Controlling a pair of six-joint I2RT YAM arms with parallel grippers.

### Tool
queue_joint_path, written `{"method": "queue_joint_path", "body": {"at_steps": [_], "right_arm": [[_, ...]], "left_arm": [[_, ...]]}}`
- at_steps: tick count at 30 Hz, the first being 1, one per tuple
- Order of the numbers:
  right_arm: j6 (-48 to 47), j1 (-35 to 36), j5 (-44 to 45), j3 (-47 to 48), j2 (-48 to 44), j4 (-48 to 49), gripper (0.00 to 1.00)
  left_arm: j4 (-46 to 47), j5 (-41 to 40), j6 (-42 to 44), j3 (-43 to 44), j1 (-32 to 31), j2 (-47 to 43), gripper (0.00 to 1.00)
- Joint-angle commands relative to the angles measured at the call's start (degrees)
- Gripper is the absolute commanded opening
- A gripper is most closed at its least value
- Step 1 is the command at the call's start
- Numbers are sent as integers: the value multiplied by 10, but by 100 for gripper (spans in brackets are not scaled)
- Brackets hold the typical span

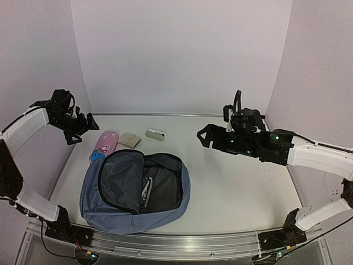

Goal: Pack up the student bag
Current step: Pick up the stationery from the center of the board.

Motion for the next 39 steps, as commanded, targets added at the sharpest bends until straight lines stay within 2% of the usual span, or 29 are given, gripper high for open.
{"method": "queue_joint_path", "body": {"at_steps": [1,5,12,22,34,37,39], "right_arm": [[11,-1,5,-14,-41,-8,93],[28,-1,2,-23,-59,-14,93],[45,-1,-4,-26,-70,-17,93],[53,-1,-6,-35,-75,-19,93],[44,-1,-19,-16,-38,-19,93],[43,-1,-21,-14,-32,-19,93],[44,-1,-21,-14,-32,-19,93]], "left_arm": [[100,116,54,29,96,102,100],[151,193,59,33,150,193,98],[228,272,78,60,159,327,89],[217,275,130,103,159,418,82],[205,357,157,120,157,468,61],[205,353,158,122,156,471,51],[204,349,158,124,156,473,41]]}}
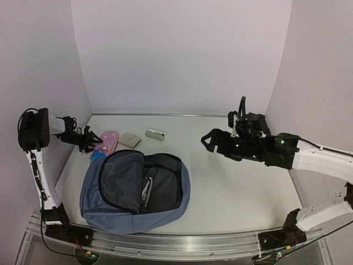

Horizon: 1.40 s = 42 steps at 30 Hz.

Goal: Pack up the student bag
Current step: Pick up the stationery from the center of the board.

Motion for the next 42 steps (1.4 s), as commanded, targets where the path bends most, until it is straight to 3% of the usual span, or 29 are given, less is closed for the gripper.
{"method": "queue_joint_path", "body": {"at_steps": [1,4,10,18,25,29,33,42], "right_arm": [[-4,-1,0,20,2,4,93],[-5,-1,4,19,0,4,93],[-7,-2,8,20,-2,4,93],[-18,-1,25,20,-22,4,94],[-52,-1,33,30,-35,4,98],[-83,-6,9,42,-35,4,98],[-119,-32,-76,63,-29,4,98],[-185,-53,-332,133,8,-22,98]], "left_arm": [[-16,-1,14,17,-2,12,35],[-8,6,1,16,-1,5,20],[42,19,-47,7,-1,-41,1],[138,-44,-103,-33,-1,-203,0],[92,-63,-116,-13,-10,-308,0],[29,-45,-81,-16,-61,-353,0],[10,-32,-57,-67,-158,-415,0],[-75,12,-54,-108,-296,-497,0]]}}
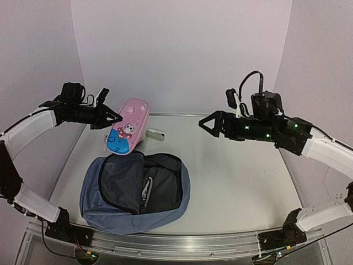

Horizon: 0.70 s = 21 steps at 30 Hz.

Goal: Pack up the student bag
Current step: Pick up the stationery from the center of the board.

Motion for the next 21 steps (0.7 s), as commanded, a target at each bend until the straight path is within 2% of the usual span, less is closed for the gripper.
{"method": "queue_joint_path", "body": {"at_steps": [1,7,10,15,21], "right_arm": [[-45,1,-179,46,27,-7,98],[-30,1,-297,58,68,-5,98],[-21,1,-293,50,77,-5,98],[-5,1,-285,20,81,-4,98],[38,1,-347,-34,71,61,94]], "left_arm": [[-62,36,27,9,-63,-38,0],[-91,20,41,8,-209,-19,0],[-80,8,39,11,-264,-8,0],[-58,6,32,24,-321,8,0],[-61,-7,39,42,-354,31,0]]}}
